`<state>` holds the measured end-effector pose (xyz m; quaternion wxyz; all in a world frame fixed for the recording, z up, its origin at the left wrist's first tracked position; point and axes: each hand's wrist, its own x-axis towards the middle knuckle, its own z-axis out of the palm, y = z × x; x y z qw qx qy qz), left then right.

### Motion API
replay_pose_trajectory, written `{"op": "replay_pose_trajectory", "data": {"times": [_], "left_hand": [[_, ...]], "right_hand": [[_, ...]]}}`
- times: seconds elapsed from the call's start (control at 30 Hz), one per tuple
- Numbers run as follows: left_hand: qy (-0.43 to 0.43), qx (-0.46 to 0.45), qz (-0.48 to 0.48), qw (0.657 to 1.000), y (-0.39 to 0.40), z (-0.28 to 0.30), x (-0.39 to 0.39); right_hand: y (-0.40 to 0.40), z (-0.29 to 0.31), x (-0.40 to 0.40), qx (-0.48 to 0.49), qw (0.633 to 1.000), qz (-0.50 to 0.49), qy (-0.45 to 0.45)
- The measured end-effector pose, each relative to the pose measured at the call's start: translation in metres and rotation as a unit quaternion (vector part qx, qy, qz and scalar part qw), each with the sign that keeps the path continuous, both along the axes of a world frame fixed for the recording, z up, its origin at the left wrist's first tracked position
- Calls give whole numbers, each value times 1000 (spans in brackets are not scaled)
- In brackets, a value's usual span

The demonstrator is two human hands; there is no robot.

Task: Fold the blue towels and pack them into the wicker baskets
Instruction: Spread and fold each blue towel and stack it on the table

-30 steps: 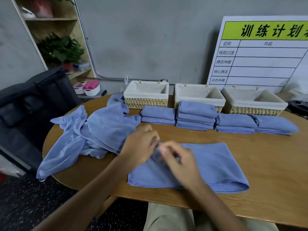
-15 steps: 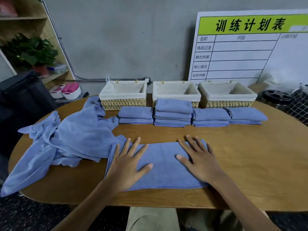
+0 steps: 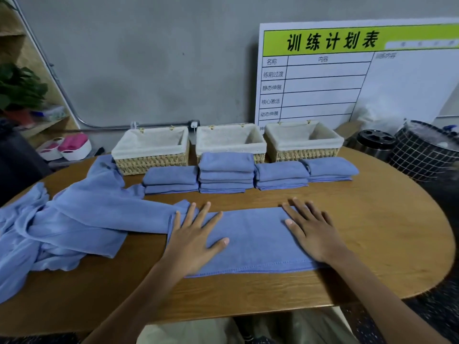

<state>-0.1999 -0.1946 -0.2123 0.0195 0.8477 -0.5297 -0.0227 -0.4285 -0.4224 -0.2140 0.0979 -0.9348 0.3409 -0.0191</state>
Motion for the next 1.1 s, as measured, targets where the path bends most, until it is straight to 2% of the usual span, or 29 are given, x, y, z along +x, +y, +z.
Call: {"op": "replay_pose_trajectory", "data": {"times": [0.13, 0.23, 0.33, 0.43, 0.47, 0.53, 0.6, 0.67, 0.8, 0.93, 1.1], "left_hand": [[-7, 8, 23, 1000, 9, 2, 12], [-16, 23, 20, 999, 8, 3, 10], [-37, 25, 6, 999, 7, 9, 9], [-72, 4, -23, 997, -13, 29, -7], [-49, -11, -43, 998, -27, 36, -18], [60, -42, -91, 993, -65, 49, -42], [172, -68, -141, 973, -112, 52, -62], [224, -92, -185, 952, -160, 47, -75], [290, -44, -251, 922, -227, 47, -88], [319, 51, -327, 888, -255, 52, -76], [322, 128, -342, 874, -258, 68, -56]], "right_hand": [[0, 0, -4, 9, 1000, -27, -7], [2, -3, -8, -14, 990, -104, -97], [4, -4, -21, -68, 980, -145, -116], [10, -4, -36, -68, 972, -165, -155], [12, -2, -39, -60, 971, -170, -156], [11, 1, -42, -25, 972, -169, -162], [7, 4, -43, 33, 965, -152, -213], [3, 3, -44, 98, 945, -144, -276], [0, 1, -45, 166, 916, -134, -339], [8, 3, -49, 157, 927, -104, -324], [10, 4, -48, 163, 932, -91, -310]]}}
